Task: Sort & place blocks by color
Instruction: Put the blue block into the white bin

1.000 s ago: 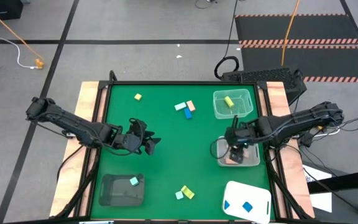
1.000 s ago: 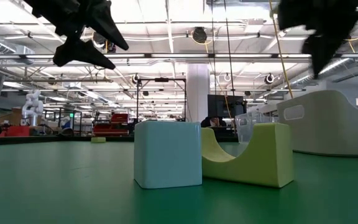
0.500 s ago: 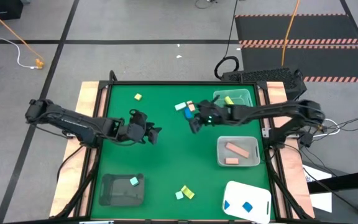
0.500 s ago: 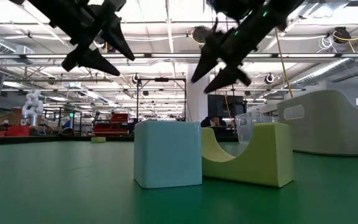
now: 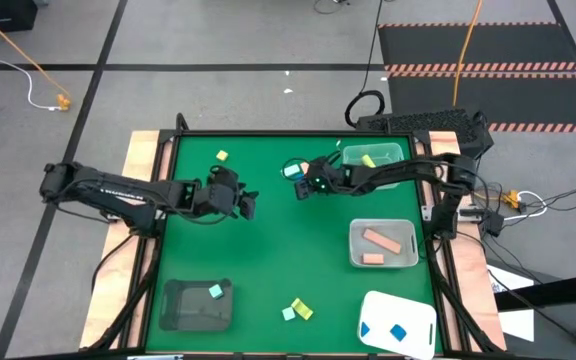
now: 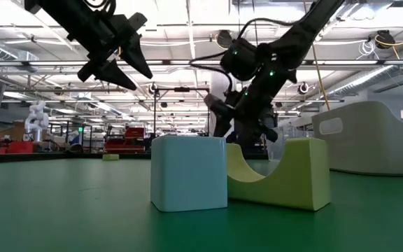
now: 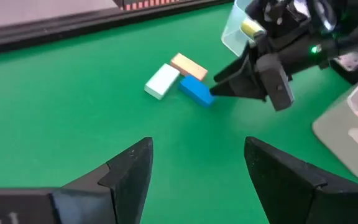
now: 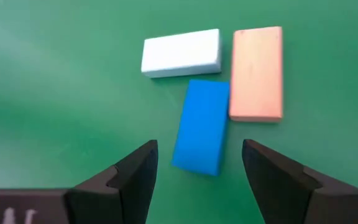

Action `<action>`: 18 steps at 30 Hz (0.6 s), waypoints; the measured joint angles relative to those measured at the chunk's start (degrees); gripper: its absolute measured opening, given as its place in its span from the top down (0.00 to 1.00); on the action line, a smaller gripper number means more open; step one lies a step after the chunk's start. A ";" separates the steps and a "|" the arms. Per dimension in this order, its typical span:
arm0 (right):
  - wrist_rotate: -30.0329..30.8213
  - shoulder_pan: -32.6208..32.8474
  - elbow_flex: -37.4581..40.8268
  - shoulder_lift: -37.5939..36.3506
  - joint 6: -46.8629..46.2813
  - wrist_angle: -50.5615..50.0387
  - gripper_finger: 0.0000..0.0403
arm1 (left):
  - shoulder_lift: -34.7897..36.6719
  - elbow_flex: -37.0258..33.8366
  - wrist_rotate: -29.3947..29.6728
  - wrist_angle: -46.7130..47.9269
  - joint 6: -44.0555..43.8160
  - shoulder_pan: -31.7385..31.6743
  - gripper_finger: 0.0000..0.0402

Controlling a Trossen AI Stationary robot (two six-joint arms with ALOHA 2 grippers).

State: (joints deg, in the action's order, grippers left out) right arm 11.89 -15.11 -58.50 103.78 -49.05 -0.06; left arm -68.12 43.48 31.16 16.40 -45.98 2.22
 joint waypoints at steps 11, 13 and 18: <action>6.05 0.07 -0.07 5.04 3.05 4.30 0.44 | 0.00 0.00 0.00 -0.07 5.59 -5.93 0.37; 6.13 0.07 -0.07 5.63 4.33 5.37 0.44 | 0.00 0.00 0.00 -0.11 5.81 -6.75 0.37; 4.96 0.86 -0.09 6.79 4.90 9.27 0.44 | 0.00 0.00 -0.02 -0.17 6.93 -8.38 0.37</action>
State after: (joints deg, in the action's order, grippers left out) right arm 16.85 -14.25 -58.59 110.56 -44.15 9.21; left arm -68.12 43.48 31.14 16.23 -39.05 -6.16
